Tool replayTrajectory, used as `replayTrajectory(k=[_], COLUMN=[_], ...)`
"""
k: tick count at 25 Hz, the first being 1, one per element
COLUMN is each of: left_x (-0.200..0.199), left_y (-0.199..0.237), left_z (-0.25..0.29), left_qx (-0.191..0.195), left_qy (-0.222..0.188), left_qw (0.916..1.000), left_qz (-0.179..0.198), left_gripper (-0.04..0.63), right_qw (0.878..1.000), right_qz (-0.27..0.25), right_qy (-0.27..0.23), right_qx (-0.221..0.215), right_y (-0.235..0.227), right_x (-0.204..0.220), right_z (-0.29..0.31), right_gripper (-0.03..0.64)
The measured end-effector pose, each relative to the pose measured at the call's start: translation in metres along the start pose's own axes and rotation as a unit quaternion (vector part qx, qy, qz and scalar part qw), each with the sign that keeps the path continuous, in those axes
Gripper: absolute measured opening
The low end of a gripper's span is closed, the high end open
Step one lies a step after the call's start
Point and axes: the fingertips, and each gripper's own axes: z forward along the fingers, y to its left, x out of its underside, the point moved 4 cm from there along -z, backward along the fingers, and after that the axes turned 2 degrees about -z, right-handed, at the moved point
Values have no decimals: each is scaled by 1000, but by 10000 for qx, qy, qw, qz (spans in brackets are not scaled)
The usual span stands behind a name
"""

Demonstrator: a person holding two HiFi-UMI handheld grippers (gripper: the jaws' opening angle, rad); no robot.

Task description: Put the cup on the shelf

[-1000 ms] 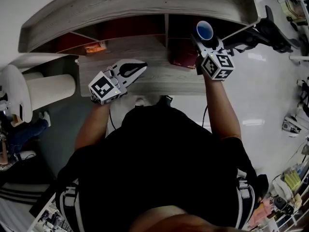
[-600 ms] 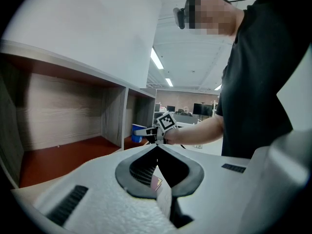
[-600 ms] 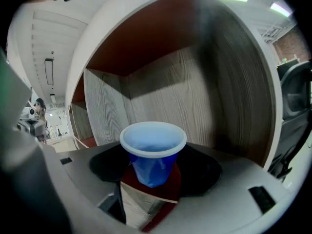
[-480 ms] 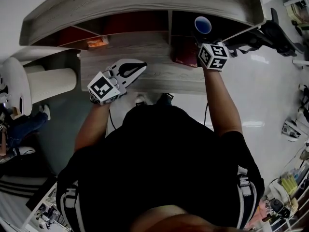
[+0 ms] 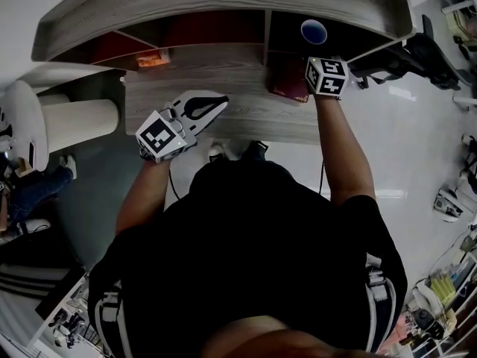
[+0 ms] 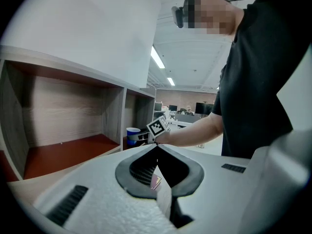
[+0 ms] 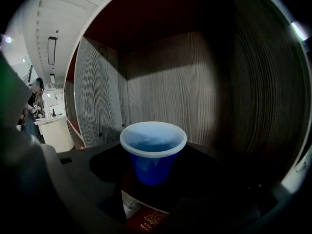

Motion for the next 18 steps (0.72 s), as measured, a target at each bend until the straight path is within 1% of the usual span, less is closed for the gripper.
replayTrajectory(k=[2, 4, 5, 11, 14, 18], left_x=[0, 0, -1, -4, -2, -5], left_y=[-2, -3, -3, -9, -11, -12], left_z=[-2, -3, -4, -2, -3, -6], left_qx=[-55, -25, -22, -81, -20, -119], left_qy=[58, 27, 0, -27, -54, -40], left_qw=[9999, 10000, 10000, 9998, 10000, 9999], left_qz=[-93, -35, -16, -165, -23, -68], left_gripper=[17, 17, 17, 17, 17, 17], right_qw=[9998, 9996, 9997, 9999, 9999, 9999], right_qz=[-186, -266, -241, -126, -102, -103], right_qy=[74, 85, 72, 55, 49, 43], right_qx=[-20, 12, 27, -1, 21, 60], right_y=[3, 4, 3, 3, 2, 1], right_x=[1, 1, 1, 1, 1, 1], right_z=[1, 1, 1, 3, 3, 3], right_gripper=[298, 298, 298, 298, 298, 299])
